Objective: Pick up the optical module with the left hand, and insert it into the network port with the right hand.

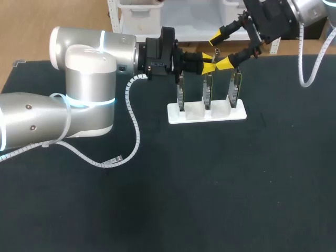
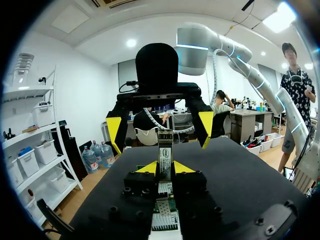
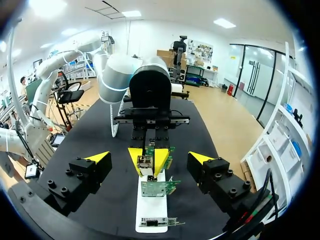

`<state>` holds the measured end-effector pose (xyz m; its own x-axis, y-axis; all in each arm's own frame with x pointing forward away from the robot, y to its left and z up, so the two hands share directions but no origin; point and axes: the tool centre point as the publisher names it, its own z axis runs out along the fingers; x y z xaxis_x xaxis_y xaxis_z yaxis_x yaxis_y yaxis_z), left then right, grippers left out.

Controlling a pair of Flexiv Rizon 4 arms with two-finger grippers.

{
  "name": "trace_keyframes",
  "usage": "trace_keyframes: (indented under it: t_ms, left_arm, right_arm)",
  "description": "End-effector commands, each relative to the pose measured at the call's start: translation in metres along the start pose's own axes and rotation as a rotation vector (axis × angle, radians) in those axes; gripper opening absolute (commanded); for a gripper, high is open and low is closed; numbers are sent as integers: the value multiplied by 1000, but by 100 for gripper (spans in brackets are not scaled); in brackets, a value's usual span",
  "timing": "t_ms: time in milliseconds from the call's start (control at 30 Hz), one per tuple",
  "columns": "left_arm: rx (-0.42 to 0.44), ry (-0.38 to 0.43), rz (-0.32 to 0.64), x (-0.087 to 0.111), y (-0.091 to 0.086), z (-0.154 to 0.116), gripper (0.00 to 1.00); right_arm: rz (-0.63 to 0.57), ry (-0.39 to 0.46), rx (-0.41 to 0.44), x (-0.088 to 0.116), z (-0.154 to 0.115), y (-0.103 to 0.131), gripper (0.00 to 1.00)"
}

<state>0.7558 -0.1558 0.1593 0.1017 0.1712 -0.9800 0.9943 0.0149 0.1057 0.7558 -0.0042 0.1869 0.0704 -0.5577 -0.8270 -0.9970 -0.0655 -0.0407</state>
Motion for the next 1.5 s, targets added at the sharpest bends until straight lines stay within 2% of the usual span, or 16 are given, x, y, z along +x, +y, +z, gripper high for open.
trace_keyframes:
  t_ms: [33, 400, 433, 467, 500, 1267, 1300, 1333, 1367, 1500]
  left_arm:
    - [-6, -2, 2, 0, -1, 0, 0]
    - [-6, -2, 2, 0, -1, 0, 0]
    - [-6, -2, 2, 0, -1, 0, 0]
    - [-6, -2, 2, 0, -1, 0, 0]
    - [-6, -2, 2, 0, -1, 0, 0]
    - [-6, -2, 2, 0, -1, 0, 0]
    - [-6, -2, 2, 0, -1, 0, 5]
    - [-6, -2, 2, 0, -1, 0, 42]
    - [-6, -2, 2, 0, -1, 0, 100]
    - [-6, -2, 2, 0, -1, 0, 100]
  right_arm:
    - [-2, -4, -6, 0, 1, -2, 100]
    - [-4, -4, -6, -1, 1, -3, 100]
    - [-4, -5, -4, -1, 1, -3, 44]
    - [-4, -5, 6, -1, 1, -4, 3]
    - [-1, -10, 14, -1, 1, -4, 0]
    - [1, -6, 11, -2, 0, -5, 0]
    - [0, -7, 11, -2, 0, -5, 0]
    - [0, -7, 11, -2, 0, -5, 0]
    - [1, -7, 12, -2, 0, -5, 0]
    - [0, -8, 13, -2, 0, -5, 0]
